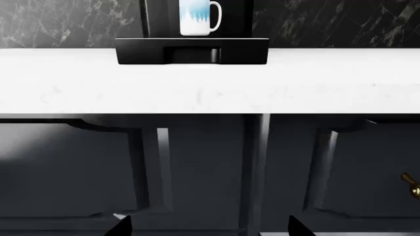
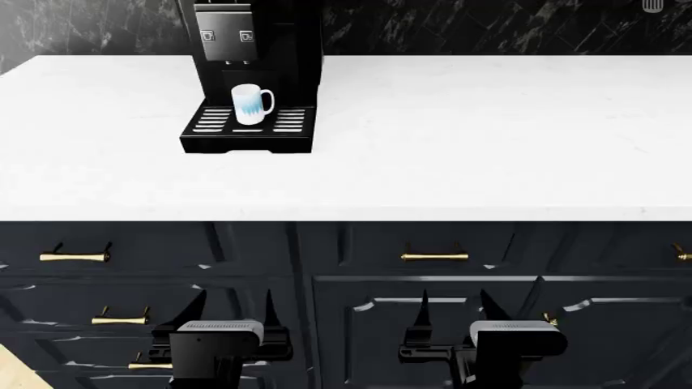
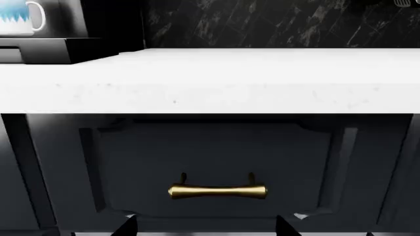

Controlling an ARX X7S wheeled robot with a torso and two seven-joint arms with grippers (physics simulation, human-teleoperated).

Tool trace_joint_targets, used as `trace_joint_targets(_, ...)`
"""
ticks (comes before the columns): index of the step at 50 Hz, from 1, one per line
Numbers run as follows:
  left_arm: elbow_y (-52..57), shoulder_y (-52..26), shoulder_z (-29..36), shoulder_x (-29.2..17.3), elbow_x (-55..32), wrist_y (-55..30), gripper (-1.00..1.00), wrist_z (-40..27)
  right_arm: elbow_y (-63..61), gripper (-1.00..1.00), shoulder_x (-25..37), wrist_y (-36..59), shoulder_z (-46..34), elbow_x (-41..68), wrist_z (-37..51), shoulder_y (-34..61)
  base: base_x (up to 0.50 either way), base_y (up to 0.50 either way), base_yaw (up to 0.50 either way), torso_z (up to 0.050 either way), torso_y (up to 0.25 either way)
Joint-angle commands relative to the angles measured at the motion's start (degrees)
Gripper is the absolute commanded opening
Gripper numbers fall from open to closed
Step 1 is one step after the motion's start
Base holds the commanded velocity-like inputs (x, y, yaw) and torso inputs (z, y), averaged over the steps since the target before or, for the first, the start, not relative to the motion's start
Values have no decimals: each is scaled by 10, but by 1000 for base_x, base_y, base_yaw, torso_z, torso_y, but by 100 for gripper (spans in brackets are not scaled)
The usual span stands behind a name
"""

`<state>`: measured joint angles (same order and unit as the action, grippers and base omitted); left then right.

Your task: Press the button on the coffee machine to serve coffee.

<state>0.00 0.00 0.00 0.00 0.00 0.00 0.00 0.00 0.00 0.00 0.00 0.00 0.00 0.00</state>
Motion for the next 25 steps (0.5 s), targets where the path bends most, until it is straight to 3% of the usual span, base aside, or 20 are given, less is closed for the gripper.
trace_joint_targets(1,0,0,10,-9,-9,0,100,-10,-1,100,9,0,-11,8,12,0,0,0,0,0,0)
trace_joint_targets(18,-1,-1,38,-33,-34,4,100,-38,-5,100,34,5,-39,27,44,2,0,0,0,0,0)
trace_joint_targets(25,-1,-2,45,-39,-41,4,100,-44,-3,100,41,3,-48,31,48,3,0,482,0,0,0)
